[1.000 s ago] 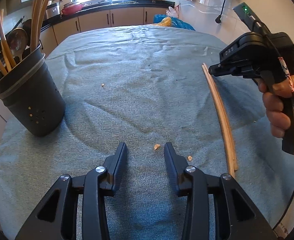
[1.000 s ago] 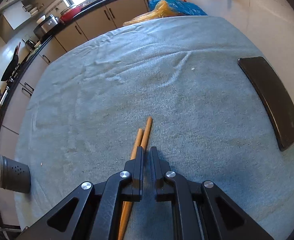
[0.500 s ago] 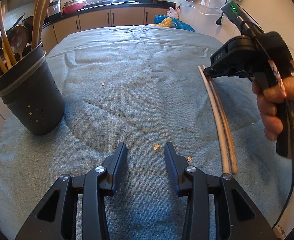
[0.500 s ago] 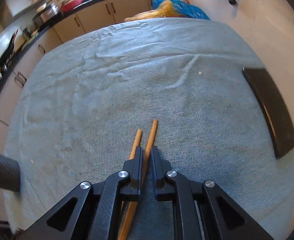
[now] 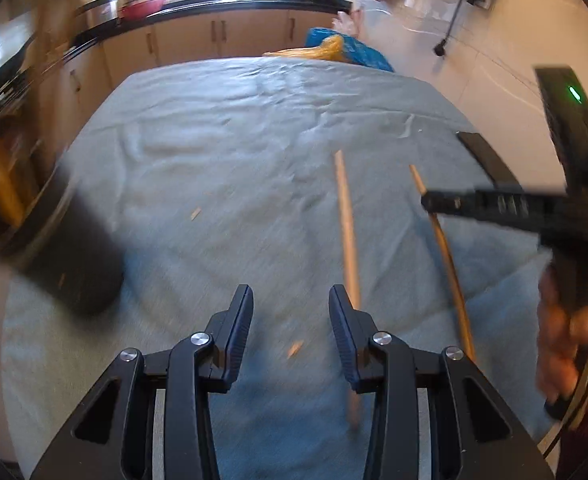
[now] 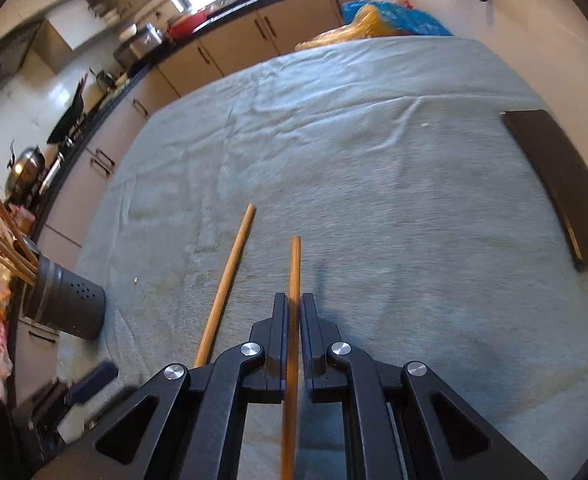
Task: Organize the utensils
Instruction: 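Close the left tool on a wooden chopstick while the right tool grasps another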
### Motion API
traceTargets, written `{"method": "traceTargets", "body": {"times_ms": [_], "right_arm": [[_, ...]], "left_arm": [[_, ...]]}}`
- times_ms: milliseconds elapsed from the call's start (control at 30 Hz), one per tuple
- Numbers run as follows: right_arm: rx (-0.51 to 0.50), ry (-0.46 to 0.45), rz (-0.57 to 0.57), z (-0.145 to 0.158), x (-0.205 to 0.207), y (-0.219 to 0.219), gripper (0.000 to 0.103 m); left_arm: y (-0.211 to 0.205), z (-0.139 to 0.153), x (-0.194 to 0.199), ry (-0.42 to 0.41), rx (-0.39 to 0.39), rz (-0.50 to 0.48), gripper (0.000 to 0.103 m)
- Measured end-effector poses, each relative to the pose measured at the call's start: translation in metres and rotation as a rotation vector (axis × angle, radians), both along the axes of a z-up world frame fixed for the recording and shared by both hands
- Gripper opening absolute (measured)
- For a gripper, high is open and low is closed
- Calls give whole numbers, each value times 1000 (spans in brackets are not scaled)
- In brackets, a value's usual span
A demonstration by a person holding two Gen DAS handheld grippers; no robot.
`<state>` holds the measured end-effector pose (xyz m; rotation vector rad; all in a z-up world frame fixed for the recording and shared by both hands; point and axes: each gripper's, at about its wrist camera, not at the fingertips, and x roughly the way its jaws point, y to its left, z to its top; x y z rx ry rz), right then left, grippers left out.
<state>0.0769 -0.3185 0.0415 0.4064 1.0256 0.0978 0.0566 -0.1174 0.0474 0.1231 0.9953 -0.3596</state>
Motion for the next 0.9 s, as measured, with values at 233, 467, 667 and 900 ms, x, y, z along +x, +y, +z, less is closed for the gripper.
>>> {"method": "traceTargets", "body": {"times_ms": [233, 467, 667, 900], "right_arm": [[32, -50, -58, 8, -22, -34, 6], [75, -71, -67, 11, -32, -54, 6], [102, -80, -70, 10, -34, -61, 6], [122, -104, -74, 11, -36, -59, 6]], "left_arm": [[-68, 2, 62, 87, 77, -35, 38], [-102, -26, 108, 156, 180, -9, 27], [-108, -36, 119, 161, 184, 10, 11], [-107, -29, 93, 70, 150, -3, 5]]}}
